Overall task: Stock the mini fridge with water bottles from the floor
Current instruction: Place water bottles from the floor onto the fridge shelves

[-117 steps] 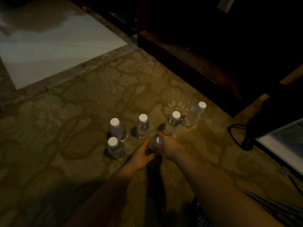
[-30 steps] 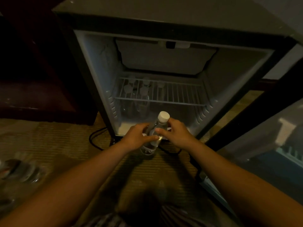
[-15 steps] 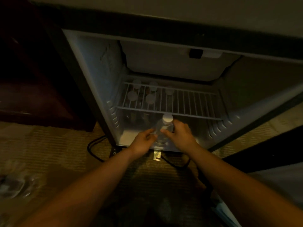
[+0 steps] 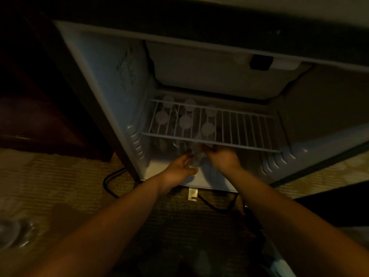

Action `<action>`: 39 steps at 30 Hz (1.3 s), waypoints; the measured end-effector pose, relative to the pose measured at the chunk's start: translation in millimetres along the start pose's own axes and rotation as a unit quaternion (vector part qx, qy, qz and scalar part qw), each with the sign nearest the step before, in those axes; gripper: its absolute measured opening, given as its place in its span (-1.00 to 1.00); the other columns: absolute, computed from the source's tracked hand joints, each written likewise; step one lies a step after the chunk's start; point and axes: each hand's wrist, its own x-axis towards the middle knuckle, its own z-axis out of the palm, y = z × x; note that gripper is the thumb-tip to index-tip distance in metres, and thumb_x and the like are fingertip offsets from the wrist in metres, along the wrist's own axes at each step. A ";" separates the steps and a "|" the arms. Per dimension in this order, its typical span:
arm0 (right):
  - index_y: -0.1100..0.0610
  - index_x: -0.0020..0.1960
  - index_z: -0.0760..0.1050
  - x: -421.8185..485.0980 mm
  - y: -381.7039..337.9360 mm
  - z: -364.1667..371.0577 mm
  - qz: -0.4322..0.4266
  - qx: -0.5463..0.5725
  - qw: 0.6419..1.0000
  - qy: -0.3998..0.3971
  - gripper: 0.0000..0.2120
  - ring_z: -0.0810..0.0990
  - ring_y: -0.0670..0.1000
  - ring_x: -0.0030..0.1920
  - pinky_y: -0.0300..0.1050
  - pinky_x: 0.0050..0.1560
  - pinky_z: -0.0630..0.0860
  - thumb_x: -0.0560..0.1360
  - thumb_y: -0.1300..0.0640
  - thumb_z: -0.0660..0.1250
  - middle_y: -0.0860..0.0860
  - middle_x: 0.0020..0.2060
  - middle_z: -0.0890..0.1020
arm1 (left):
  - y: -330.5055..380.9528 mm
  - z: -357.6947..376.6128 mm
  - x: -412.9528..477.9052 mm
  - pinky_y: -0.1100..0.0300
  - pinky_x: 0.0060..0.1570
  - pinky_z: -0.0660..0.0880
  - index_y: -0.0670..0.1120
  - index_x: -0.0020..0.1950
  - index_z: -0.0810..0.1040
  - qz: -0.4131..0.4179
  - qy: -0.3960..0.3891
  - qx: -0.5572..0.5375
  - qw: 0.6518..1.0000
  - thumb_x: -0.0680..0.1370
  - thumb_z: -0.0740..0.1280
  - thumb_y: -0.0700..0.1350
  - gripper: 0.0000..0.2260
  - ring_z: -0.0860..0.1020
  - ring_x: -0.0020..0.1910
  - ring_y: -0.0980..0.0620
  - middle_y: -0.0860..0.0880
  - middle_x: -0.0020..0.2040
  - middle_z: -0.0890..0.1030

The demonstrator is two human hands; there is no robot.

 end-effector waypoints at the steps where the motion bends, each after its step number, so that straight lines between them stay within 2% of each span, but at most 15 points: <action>1: 0.19 0.20 0.45 2.1 0.0 0.6 0.001 0.007 1.000 -0.005 -0.62 0.50 0.13 0.06 -0.01 0.21 0.38 0.55 -0.07 0.20 0.22 0.16 0.53 | 1.0 0.4 1.5 0.43 -0.10 0.47 -0.08 0.48 0.15 -0.002 0.003 0.007 1.000 0.56 0.17 -0.36 -0.48 0.31 0.41 0.00 -0.07 0.45 0.32; 3: 0.20 0.24 0.42 5.2 -0.7 2.4 -0.009 0.008 1.000 -0.002 -0.63 0.44 0.00 -0.14 -0.12 0.05 0.34 0.56 -0.02 0.20 0.23 0.18 0.51 | 1.8 2.5 5.5 0.47 -0.26 0.47 -0.06 0.49 0.15 -0.008 0.014 0.003 1.000 0.56 0.17 -0.35 -0.47 0.33 0.38 0.02 -0.05 0.45 0.31; 5: 0.21 0.28 0.41 6.9 -1.2 1.6 -0.020 0.004 1.000 0.007 -0.62 0.41 -0.06 -0.23 -0.18 -0.06 0.34 0.57 0.01 0.18 0.24 0.22 0.50 | 2.0 5.6 9.8 0.45 -0.27 0.47 -0.04 0.50 0.11 -0.014 0.021 -0.007 1.000 0.56 0.17 -0.35 -0.45 0.33 0.35 0.05 -0.04 0.47 0.28; 7: 0.23 0.31 0.41 4.4 -1.8 -3.0 -0.026 -0.046 0.999 -0.004 -0.60 0.53 0.10 0.05 -0.10 0.09 0.40 0.60 0.01 0.11 0.22 0.27 0.49 | 3.1 7.4 13.5 0.38 -0.13 0.47 -0.02 0.50 0.09 -0.018 0.025 -0.008 0.999 0.57 0.17 -0.34 -0.44 0.29 0.40 0.03 -0.03 0.47 0.26; 8: 0.23 0.32 0.41 2.7 -2.2 -5.0 -0.027 -0.073 0.997 -0.008 -0.59 0.49 0.15 0.22 -0.09 0.22 0.37 0.61 0.01 0.08 0.20 0.29 0.49 | 4.2 7.6 14.0 0.34 -0.06 0.45 -0.02 0.51 0.08 -0.019 0.027 -0.009 0.999 0.57 0.17 -0.34 -0.44 0.27 0.42 0.01 -0.03 0.48 0.26; 10: 0.23 0.33 0.41 1.4 -2.8 -7.2 -0.023 -0.089 0.996 -0.006 -0.58 0.42 0.16 0.33 -0.08 0.30 0.32 0.62 0.01 0.05 0.18 0.31 0.48 | 3.3 7.5 15.5 0.37 -0.13 0.46 -0.03 0.51 0.08 -0.014 0.034 0.004 0.999 0.56 0.18 -0.34 -0.43 0.29 0.40 0.02 -0.03 0.47 0.27; 13: 0.24 0.30 0.42 -3.2 -7.5 -1.8 -0.019 -0.061 0.998 0.008 -0.59 0.45 0.18 0.28 -0.08 0.24 0.34 0.60 0.00 0.11 0.22 0.27 0.50 | -1.1 8.4 12.3 0.45 -0.24 0.43 -0.10 0.49 0.14 -0.002 0.054 0.027 0.998 0.55 0.20 -0.35 -0.46 0.38 0.27 0.04 -0.09 0.45 0.31; 16: 0.26 0.29 0.41 -9.0 -3.8 2.8 -0.022 -0.035 0.999 0.024 -0.63 0.45 0.20 0.26 -0.05 0.23 0.35 0.57 0.07 0.22 0.25 0.24 0.50 | -5.3 5.2 4.9 0.31 0.02 0.36 -0.19 0.44 0.22 0.009 0.077 0.054 0.995 0.53 0.24 -0.36 -0.51 0.38 0.35 -0.08 -0.18 0.39 0.38; 19: 0.27 0.21 0.46 -23.4 1.0 1.7 -0.031 -0.043 0.998 0.029 -0.68 0.51 0.18 0.20 -0.06 0.13 0.41 0.54 0.11 0.27 0.22 0.08 0.55 | -4.9 0.0 -9.0 0.29 0.13 0.37 -0.19 0.41 0.27 -0.002 0.081 0.101 0.992 0.52 0.29 -0.28 -0.53 0.40 0.34 -0.06 -0.10 0.34 0.42; 21: 0.24 0.27 0.43 -33.1 3.3 -0.2 -0.052 -0.061 0.996 0.028 -0.64 0.49 0.16 0.24 -0.06 0.19 0.40 0.51 0.13 0.31 0.20 0.18 0.54 | -5.1 -2.1 -18.9 0.18 0.21 0.38 -0.18 0.40 0.30 -0.012 0.085 0.137 0.987 0.51 0.33 -0.21 -0.53 0.43 0.32 -0.07 -0.13 0.35 0.42; 24: 0.15 0.34 0.37 -52.5 4.5 -3.7 -0.106 -0.111 0.988 -0.003 -0.54 0.45 0.13 0.31 -0.02 0.29 0.39 0.48 0.09 0.36 0.13 0.29 0.49 | -3.3 -4.9 -40.6 0.21 0.10 0.41 -0.14 0.38 0.35 -0.015 0.084 0.188 0.979 0.50 0.35 -0.13 -0.54 0.47 0.25 -0.07 -0.11 0.29 0.44; 28: 0.13 0.29 0.43 -80.2 -0.2 -8.8 -0.137 -0.199 0.970 -0.039 -0.57 0.54 0.10 0.17 -0.06 0.13 0.46 0.48 -0.01 0.34 0.11 0.15 0.57 | -1.4 -10.8 -74.4 0.11 0.24 0.45 -0.11 0.26 0.46 0.003 0.053 0.246 0.968 0.50 0.36 -0.08 -0.65 0.50 0.19 -0.04 -0.11 0.22 0.52; 30: 0.13 0.27 0.45 -94.3 -7.1 -10.7 -0.157 -0.226 0.960 -0.052 -0.60 0.56 0.08 0.11 -0.05 0.11 0.49 0.49 -0.02 0.33 0.10 0.08 0.60 | 2.5 -13.4 -89.6 0.11 0.22 0.45 -0.11 0.26 0.46 0.000 0.043 0.267 0.963 0.52 0.32 -0.06 -0.67 0.52 0.16 -0.05 -0.11 0.20 0.54; 34: 0.11 0.29 0.42 -128.7 -22.4 -10.5 -0.197 -0.268 0.939 -0.088 -0.58 0.58 0.08 0.09 -0.02 0.14 0.50 0.49 -0.01 0.33 0.11 0.07 0.62 | 9.0 -26.9 -127.4 0.15 0.13 0.43 -0.10 0.24 0.48 0.010 0.044 0.327 0.944 0.54 0.28 -0.02 -0.69 0.50 0.11 0.00 -0.07 0.13 0.53; 39: 0.12 0.30 0.42 -170.2 -51.2 -10.3 -0.235 -0.327 0.907 -0.126 -0.60 0.56 0.07 0.13 -0.10 0.13 0.45 0.51 0.00 0.30 0.10 0.13 0.60 | 11.4 -50.4 -180.5 0.08 0.18 0.45 -0.14 0.21 0.49 0.015 0.058 0.339 0.939 0.54 0.28 -0.07 -0.72 0.52 0.12 -0.02 -0.13 0.16 0.55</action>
